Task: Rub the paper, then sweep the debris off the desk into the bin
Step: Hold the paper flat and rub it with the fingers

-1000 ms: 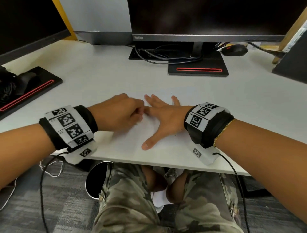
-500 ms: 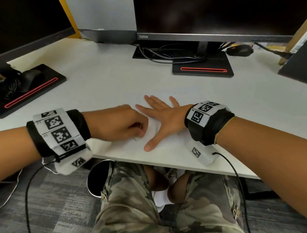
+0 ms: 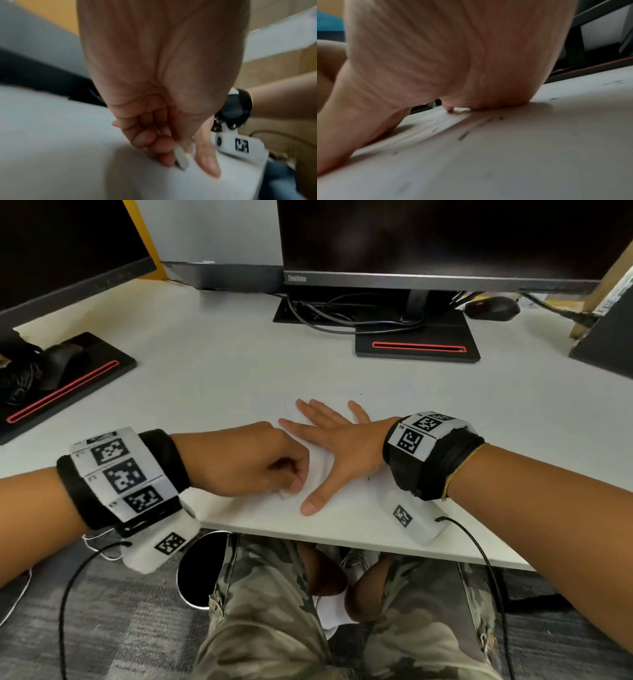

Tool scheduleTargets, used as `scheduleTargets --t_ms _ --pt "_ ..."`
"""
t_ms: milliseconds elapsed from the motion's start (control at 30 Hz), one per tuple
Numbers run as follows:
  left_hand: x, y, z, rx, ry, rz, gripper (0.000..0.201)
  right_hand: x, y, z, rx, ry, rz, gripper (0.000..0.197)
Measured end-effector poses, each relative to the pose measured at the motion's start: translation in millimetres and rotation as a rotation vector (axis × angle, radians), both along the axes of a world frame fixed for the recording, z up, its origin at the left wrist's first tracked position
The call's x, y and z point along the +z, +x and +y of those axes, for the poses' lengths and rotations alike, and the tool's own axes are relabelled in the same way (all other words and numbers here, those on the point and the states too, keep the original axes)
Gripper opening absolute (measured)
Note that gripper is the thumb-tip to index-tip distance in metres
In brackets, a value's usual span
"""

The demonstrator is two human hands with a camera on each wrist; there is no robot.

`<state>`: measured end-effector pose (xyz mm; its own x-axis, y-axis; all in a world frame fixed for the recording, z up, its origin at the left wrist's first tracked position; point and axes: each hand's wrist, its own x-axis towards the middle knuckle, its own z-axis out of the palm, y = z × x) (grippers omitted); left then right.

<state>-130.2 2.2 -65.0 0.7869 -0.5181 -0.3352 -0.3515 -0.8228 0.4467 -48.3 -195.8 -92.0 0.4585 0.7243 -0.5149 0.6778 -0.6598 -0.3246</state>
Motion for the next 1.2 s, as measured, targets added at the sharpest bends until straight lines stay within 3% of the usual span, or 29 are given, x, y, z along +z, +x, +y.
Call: scheduleTargets --t_ms 133,200,433,567,700,833,967,1100,1200 --pt "11 30 22 0.243 -0.016 -0.167 0.011 6 3 -6 -0.048 0.137 0.049 0.112" --pt "10 38 26 0.296 -0.034 -0.151 0.008 3 5 -5 -0.096 0.213 0.012 0.106" --pt "5 27 0 0.146 -0.031 0.048 0.01 -7 3 6 -0.039 0.042 -0.029 0.134" --pt "8 42 8 0.259 -0.064 -0.08 0.01 -6 2 9 -0.044 0.045 -0.009 0.134" --pt "9 31 -3 0.1 -0.026 0.118 0.006 -7 1 10 -0.057 0.036 -0.021 0.138" --pt "14 47 11 0.194 0.033 -0.065 0.007 -8 2 10 -0.043 0.034 -0.03 0.138" --pt "9 36 2 0.102 0.042 0.08 0.005 -9 1 9 -0.055 0.026 -0.033 0.141" --pt "13 46 13 0.227 0.086 -0.099 0.006 -10 2 10 -0.042 0.031 -0.048 0.142" --pt "10 33 1 0.125 0.057 0.046 0.004 -9 1 9 -0.043 0.026 -0.043 0.142"
